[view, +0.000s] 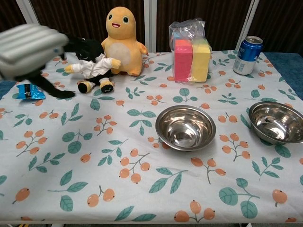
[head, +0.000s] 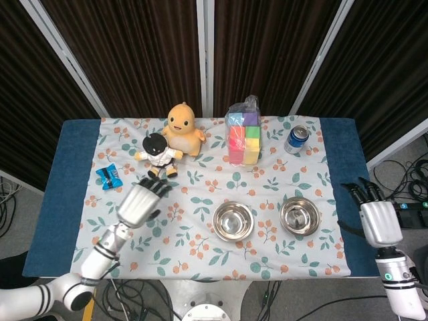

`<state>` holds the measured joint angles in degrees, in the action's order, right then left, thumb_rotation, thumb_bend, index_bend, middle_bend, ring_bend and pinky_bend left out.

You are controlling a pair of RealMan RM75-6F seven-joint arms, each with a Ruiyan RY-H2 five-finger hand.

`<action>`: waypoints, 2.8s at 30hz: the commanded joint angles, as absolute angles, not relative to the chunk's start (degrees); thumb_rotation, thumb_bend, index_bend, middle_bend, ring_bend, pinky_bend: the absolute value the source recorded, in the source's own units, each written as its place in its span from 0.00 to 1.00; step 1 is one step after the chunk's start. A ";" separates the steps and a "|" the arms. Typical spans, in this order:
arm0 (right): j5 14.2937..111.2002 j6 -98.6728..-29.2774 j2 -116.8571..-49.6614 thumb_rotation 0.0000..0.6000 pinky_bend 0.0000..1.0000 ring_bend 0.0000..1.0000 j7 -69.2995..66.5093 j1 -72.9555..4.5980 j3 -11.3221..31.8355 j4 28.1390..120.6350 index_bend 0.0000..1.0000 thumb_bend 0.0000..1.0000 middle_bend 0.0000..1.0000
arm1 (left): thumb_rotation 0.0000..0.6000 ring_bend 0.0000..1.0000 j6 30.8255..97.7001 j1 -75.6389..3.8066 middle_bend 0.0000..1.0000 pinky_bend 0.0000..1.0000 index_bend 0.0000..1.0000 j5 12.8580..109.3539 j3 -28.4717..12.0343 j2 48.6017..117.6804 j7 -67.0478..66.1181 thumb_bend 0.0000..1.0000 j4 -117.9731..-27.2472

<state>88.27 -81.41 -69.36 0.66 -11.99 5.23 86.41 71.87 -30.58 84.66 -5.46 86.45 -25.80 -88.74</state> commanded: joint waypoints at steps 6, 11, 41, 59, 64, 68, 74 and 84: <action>88.28 -72.55 -75.29 1.00 0.27 0.23 8.65 -15.57 1.90 83.57 0.31 0.03 0.35 | 1.00 0.30 80.43 -22.01 0.36 0.32 0.36 83.65 -2.93 82.45 -12.96 0.16 -83.76; 87.03 -69.85 -78.16 1.00 0.30 0.25 12.88 -16.18 1.00 82.35 0.36 0.04 0.36 | 1.00 0.30 80.85 -21.09 0.36 0.32 0.36 83.82 -3.12 82.39 -9.13 0.16 -81.84; 80.11 -58.94 -87.01 1.00 0.49 0.44 24.14 -22.91 1.90 76.14 0.67 0.36 0.56 | 1.00 0.29 78.37 -20.01 0.37 0.34 0.36 84.27 -3.71 84.83 -3.07 0.15 -73.61; 88.95 -63.95 -85.80 1.00 0.53 0.47 28.27 -27.22 3.05 88.96 0.71 0.41 0.60 | 1.00 0.30 79.99 -18.80 0.37 0.35 0.36 82.89 -5.77 83.14 -2.42 0.15 -75.48; 88.47 -61.73 -88.64 1.00 0.53 0.47 31.33 -28.89 3.01 91.92 0.72 0.45 0.60 | 1.00 0.29 81.86 -17.56 0.38 0.34 0.36 82.79 -6.18 82.69 -0.09 0.15 -74.61; 85.15 -59.10 -91.07 1.00 0.52 0.47 33.33 -29.90 3.52 90.43 0.71 0.43 0.58 | 1.00 0.30 82.15 -17.01 0.38 0.34 0.36 82.30 -6.55 82.22 1.19 0.15 -73.89; 82.18 -55.97 -92.13 1.00 0.39 0.36 34.20 -31.75 4.04 89.49 0.59 0.16 0.55 | 1.00 0.30 81.96 -16.72 0.39 0.34 0.36 81.42 -7.26 82.02 2.04 0.15 -72.50; 78.08 -53.67 -87.33 1.00 0.00 0.00 37.03 -33.55 3.95 96.20 0.13 0.00 0.15 | 1.00 0.30 81.76 -16.99 0.39 0.34 0.36 81.89 -7.45 82.57 1.79 0.15 -71.50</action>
